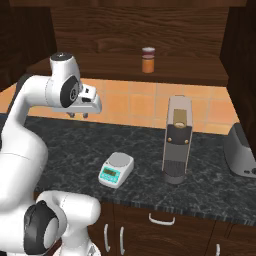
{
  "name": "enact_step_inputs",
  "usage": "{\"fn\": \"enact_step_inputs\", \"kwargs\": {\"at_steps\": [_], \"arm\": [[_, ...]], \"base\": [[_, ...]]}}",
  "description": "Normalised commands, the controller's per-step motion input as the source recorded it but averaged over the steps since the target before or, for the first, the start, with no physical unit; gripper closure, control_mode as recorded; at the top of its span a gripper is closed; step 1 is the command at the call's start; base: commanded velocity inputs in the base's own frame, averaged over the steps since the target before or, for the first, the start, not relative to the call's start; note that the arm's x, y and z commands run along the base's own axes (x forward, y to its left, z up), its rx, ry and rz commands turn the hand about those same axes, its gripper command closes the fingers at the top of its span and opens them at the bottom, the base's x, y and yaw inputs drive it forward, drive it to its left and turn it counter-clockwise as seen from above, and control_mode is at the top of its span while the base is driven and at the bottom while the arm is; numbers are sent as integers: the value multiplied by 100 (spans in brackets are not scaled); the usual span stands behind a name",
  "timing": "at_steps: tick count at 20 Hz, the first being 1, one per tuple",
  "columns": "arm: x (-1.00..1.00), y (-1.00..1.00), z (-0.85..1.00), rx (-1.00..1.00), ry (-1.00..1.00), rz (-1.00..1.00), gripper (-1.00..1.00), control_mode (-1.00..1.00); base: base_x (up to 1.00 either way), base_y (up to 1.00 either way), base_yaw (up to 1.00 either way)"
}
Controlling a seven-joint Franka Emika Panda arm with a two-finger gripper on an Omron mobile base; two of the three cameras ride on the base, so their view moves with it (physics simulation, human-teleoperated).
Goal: Pick the jam and place it on the digital scale for weighing, and close the cabinet.
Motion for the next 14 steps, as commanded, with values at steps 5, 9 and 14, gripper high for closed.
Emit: {"fn": "enact_step_inputs", "kwargs": {"at_steps": [5, 9, 14], "arm": [[-66, -4, 0, 0, -11, -2, -100, -100], [-98, -44, 7, 0, -12, -12, -100, -100], [-72, -61, 28, 0, -9, -11, -100, -100]], "base": [[0, 0, 0], [0, 0, 0], [0, 0, 0]]}}
